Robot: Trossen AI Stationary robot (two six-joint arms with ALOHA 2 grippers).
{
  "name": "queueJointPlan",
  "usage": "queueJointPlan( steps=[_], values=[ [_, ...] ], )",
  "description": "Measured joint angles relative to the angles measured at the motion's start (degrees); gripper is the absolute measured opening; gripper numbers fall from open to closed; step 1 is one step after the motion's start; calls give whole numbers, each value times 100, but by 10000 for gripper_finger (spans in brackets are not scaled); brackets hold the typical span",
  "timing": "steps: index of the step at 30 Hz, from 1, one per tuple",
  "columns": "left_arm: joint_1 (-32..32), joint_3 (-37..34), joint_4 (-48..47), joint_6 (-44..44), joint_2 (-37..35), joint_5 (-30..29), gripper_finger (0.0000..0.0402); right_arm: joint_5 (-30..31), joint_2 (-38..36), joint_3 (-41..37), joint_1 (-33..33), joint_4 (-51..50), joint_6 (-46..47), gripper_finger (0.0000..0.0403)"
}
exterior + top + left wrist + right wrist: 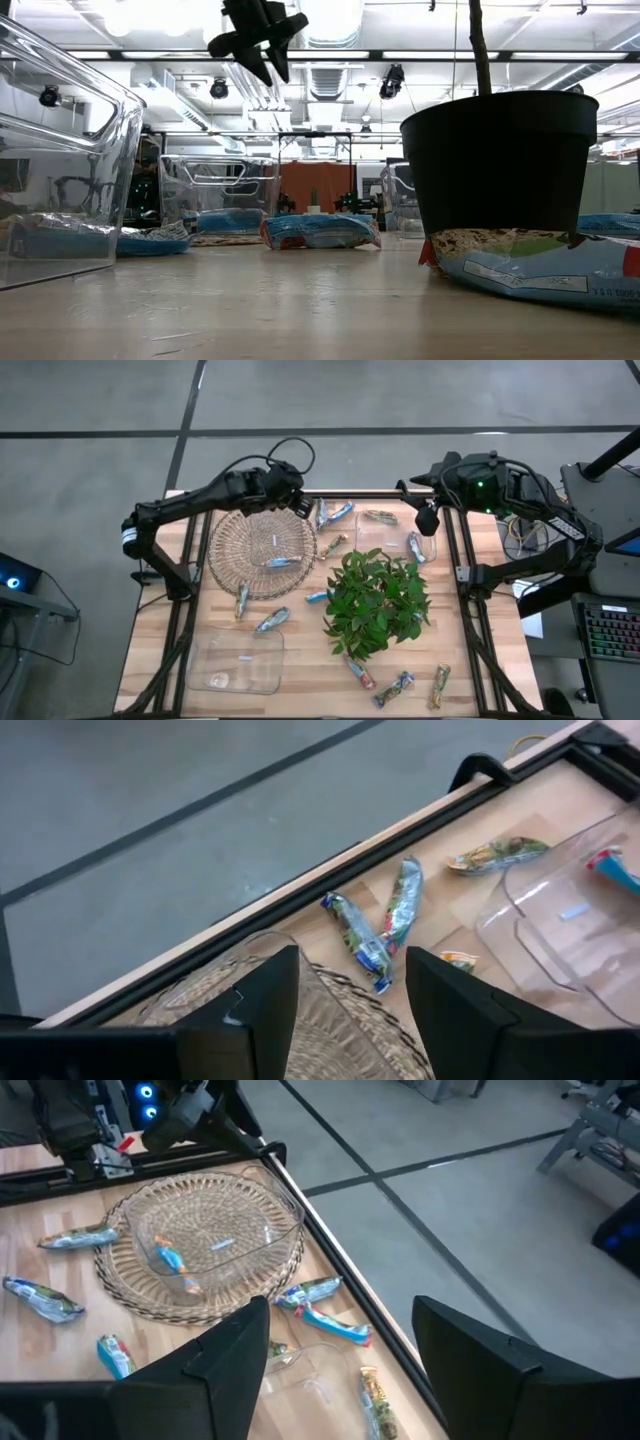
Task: Pick and place Granola Bars by type
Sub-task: Put the top red granola bar into the top right transparent bin
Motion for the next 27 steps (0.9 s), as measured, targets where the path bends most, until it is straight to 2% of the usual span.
queueJointPlan(
  steps=[8, 16, 27],
  values=[
    [-136, -15, 751, 605, 144, 70, 167, -1, -2, 2, 0, -106, -54, 237],
    [2, -11, 1012, 1261, 520, 543, 167, -24, -2, 0, -2, -253, -8, 233],
    [515, -9, 1447, 2113, 1311, 1408, 167, -27, 7, 0, -7, -253, 109, 233]
  ],
)
